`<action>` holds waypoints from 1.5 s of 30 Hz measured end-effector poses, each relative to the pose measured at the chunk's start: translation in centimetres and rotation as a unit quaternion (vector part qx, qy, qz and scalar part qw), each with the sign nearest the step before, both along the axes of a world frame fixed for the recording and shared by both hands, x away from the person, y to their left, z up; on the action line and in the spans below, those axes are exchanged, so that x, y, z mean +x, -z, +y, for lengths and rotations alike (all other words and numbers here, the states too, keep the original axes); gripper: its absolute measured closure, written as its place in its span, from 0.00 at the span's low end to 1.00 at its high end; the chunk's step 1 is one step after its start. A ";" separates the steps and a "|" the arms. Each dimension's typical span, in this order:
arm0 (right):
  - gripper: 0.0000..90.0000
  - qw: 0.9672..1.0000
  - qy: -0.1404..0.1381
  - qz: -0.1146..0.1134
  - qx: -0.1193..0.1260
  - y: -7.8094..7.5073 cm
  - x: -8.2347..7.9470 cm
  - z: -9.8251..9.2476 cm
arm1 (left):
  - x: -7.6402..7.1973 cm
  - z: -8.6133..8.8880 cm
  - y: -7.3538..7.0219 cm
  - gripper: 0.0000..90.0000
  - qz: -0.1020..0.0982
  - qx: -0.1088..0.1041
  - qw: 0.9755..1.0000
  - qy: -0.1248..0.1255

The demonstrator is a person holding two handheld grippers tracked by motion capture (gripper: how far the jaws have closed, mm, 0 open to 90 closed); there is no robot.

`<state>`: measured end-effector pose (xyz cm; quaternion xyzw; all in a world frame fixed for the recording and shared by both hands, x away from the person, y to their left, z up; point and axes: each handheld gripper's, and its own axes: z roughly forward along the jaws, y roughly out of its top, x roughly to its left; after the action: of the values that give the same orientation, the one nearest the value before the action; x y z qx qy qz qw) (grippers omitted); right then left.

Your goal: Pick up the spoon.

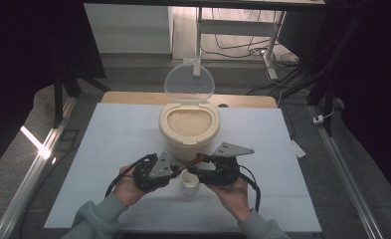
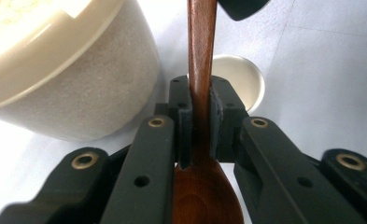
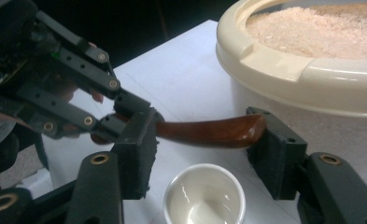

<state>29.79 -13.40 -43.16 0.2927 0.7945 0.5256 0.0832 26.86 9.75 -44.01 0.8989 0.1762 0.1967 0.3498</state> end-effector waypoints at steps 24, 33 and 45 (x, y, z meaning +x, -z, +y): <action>0.84 0.995 -0.019 0.015 0.093 -0.1 0.1 0.4 | -0.3 -0.2 0.2 0.89 -0.015 0.014 1.000 -0.001; 0.91 0.994 -0.039 0.012 0.102 -0.1 0.1 0.5 | -0.2 -0.2 0.5 0.88 -0.014 0.013 1.000 0.001; 0.92 0.992 -0.038 -0.007 0.117 -0.5 0.0 0.1 | 0.1 0.7 0.5 0.71 0.000 -0.032 0.999 -0.016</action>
<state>29.80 -13.31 -42.67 0.2667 0.7377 0.6193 0.0338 26.96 10.46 -44.49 0.8843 0.1968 0.1963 0.3751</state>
